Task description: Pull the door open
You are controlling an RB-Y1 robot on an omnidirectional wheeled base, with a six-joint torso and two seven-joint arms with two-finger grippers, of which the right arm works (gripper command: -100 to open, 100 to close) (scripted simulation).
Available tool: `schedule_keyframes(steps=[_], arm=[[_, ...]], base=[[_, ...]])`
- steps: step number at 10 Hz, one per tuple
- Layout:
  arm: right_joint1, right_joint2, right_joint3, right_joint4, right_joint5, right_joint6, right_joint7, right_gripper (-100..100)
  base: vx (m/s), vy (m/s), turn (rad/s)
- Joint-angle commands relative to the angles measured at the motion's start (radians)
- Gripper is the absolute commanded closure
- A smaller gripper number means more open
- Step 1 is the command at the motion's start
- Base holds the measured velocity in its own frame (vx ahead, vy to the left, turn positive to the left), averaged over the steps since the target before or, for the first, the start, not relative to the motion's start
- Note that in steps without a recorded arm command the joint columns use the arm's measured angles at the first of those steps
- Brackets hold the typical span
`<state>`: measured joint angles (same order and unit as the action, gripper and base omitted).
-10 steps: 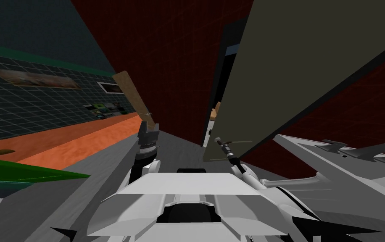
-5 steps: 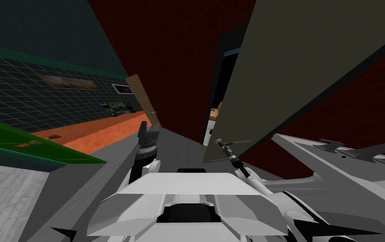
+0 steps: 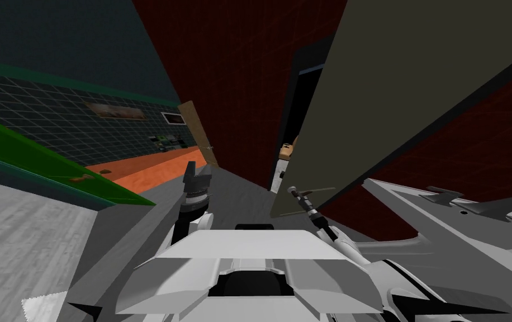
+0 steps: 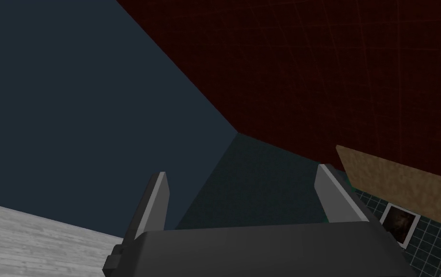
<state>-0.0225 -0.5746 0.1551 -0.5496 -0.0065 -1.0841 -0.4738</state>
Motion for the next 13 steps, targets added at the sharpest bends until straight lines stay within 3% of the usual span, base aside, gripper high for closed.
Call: schedule_keyframes(steps=[1,3,6,10,11,13], arm=[[0.004,-0.006,0.002,0.013,-0.001,-0.025,-0.003,100],[0.019,-0.018,0.005,0.026,-0.003,-0.058,-0.01,100],[0.027,-0.025,0.007,0.032,-0.004,-0.076,-0.013,100],[0.051,-0.046,0.012,0.053,-0.008,-0.131,-0.025,100],[0.048,-0.039,0.013,0.045,-0.006,-0.121,-0.023,100],[0.059,-0.044,0.016,0.057,-0.008,-0.145,-0.026,100]], base=[[-0.179,-0.111,0.183],[-0.195,-0.12,0.185],[-0.113,-0.042,0.069],[-0.151,-0.066,0.144],[-0.084,-0.034,0.04],[-0.15,-0.078,0.174]])
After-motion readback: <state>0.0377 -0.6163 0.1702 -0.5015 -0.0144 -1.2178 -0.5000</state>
